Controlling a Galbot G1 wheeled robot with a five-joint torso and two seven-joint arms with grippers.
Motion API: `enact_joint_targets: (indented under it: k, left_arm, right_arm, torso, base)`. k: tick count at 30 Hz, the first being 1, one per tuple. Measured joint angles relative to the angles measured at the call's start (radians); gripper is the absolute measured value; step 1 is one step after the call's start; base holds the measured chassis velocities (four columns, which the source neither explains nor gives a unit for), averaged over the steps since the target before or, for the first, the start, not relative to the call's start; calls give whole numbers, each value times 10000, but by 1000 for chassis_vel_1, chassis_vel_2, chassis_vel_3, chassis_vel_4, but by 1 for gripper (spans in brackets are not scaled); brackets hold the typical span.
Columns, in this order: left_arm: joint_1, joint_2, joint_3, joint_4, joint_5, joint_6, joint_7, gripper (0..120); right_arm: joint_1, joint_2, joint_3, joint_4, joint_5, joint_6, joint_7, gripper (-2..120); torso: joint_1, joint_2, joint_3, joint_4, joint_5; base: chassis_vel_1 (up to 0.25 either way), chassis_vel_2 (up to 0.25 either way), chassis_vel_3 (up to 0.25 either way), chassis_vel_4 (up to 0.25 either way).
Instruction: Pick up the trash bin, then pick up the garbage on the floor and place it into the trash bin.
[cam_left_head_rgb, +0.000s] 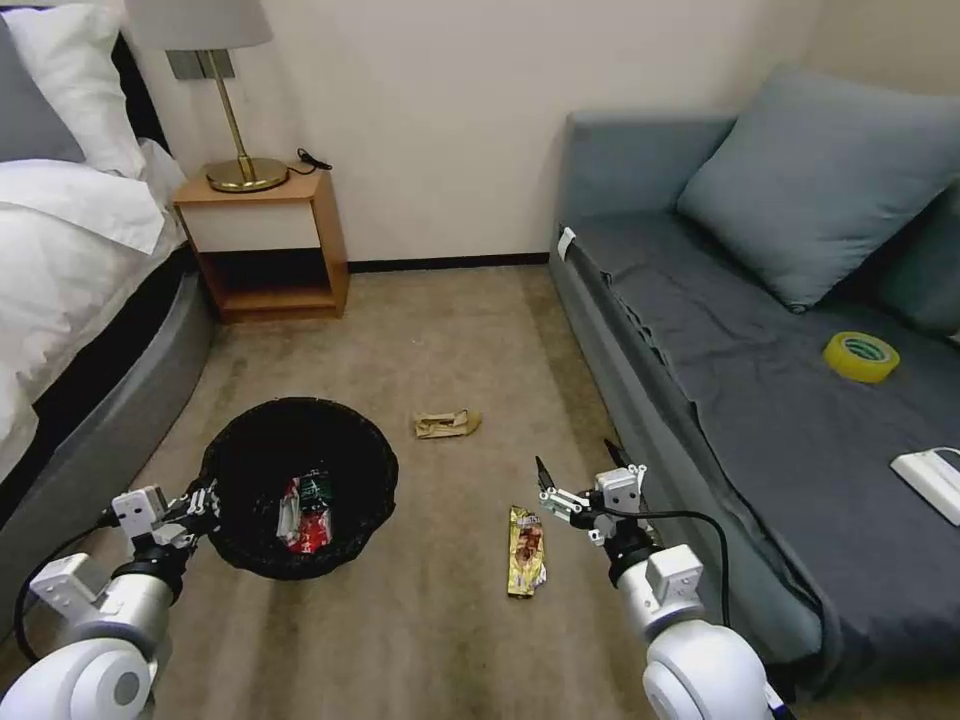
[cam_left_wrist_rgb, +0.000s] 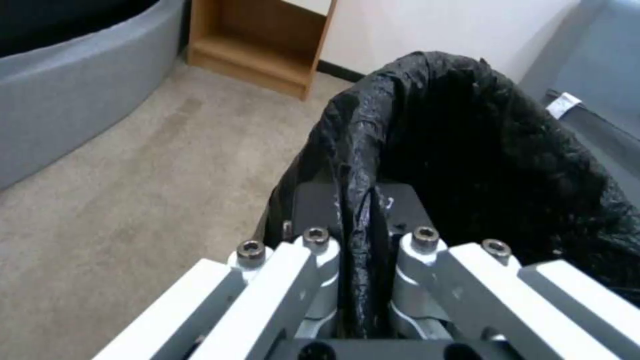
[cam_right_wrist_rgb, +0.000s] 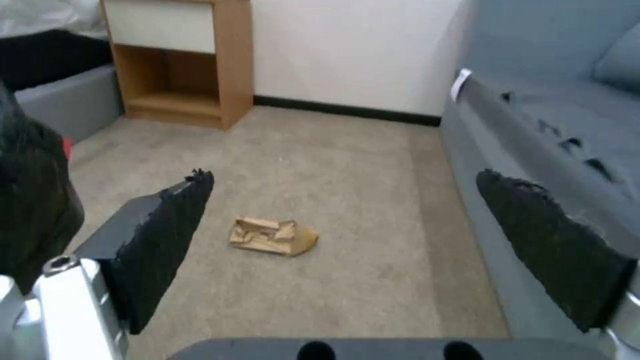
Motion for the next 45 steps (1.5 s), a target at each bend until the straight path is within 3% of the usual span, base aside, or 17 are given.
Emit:
enact_joint_targets:
  k: [7, 11, 15, 16, 19, 20, 24, 25, 29, 35, 45]
  left_arm:
    - [-19, 0, 16, -112, 41, -9, 11, 5]
    - [-14, 17, 29, -312, 98, -12, 65, 5]
    - [28, 40, 98, -358, 270, -77, 179, 5]
    - [28, 40, 98, -358, 270, -77, 179, 5]
    - [39, 40, 103, -328, 361, -164, 245, 5]
    - [39, 40, 103, -328, 361, -164, 245, 5]
    - [33, 88, 40, -201, 331, -231, 295, 5]
    - [33, 88, 40, -201, 331, -231, 295, 5]
    - [4, 213, -33, -1, 237, -275, 323, 5]
    - [-35, 390, -100, 157, 108, -310, 348, 5]
    - [-38, 569, -208, 263, -42, -312, 369, 5]
  right_arm:
    - [449, -348, -388, -1071, 233, 301, -77, 100]
    - [1285, -1028, -897, -2126, 711, 363, -111, 100]
    - [2881, -1780, -1979, -3200, 2689, -343, 222, 100]
    - [2881, -1780, -1979, -3200, 2689, -343, 222, 100]
    - [4026, -2207, -2908, -3908, 4483, -1659, 576, 100]
    - [4026, -2207, -2908, -3908, 4483, -1659, 576, 100]
    - [5221, -2563, -3902, -4622, 7710, -3785, 931, 100]
    - [5221, -2563, -3902, -4622, 7710, -3785, 931, 100]
    - [6263, -2357, -4264, -5553, 10973, -5491, 1698, 100]
    - [7164, -1941, -4541, -6959, 11895, -5719, 1517, 100]
    - [7493, -1201, -4595, -8844, 10954, -5676, 258, 100]
  torso:
    - [0, 0, 0, 0, 1]
    - [0, 0, 0, -2, 3]
    - [0, 1, 0, 1, 2]
    - [0, 1, 0, 1, 2]
    - [0, 0, 0, 3, 0]
    - [0, 0, 0, 3, 0]
    - [0, 0, 0, 0, 0]
    - [0, 0, 0, 0, 0]
    - [0, 0, 0, 2, 0]
    - [0, 1, 0, 2, -1]
    - [0, 1, 0, 1, 0]
  base:
    - [-50, 71, 61, -78]
    - [0, 0, 0, 0]
    - [0, 0, 0, 0]
    - [0, 0, 0, 0]
    - [0, 0, 0, 0]
    - [0, 0, 0, 0]
    - [0, 0, 0, 0]
    - [0, 0, 0, 0]
    - [0, 0, 0, 0]
    - [0, 0, 0, 0]
    - [0, 0, 0, 0]
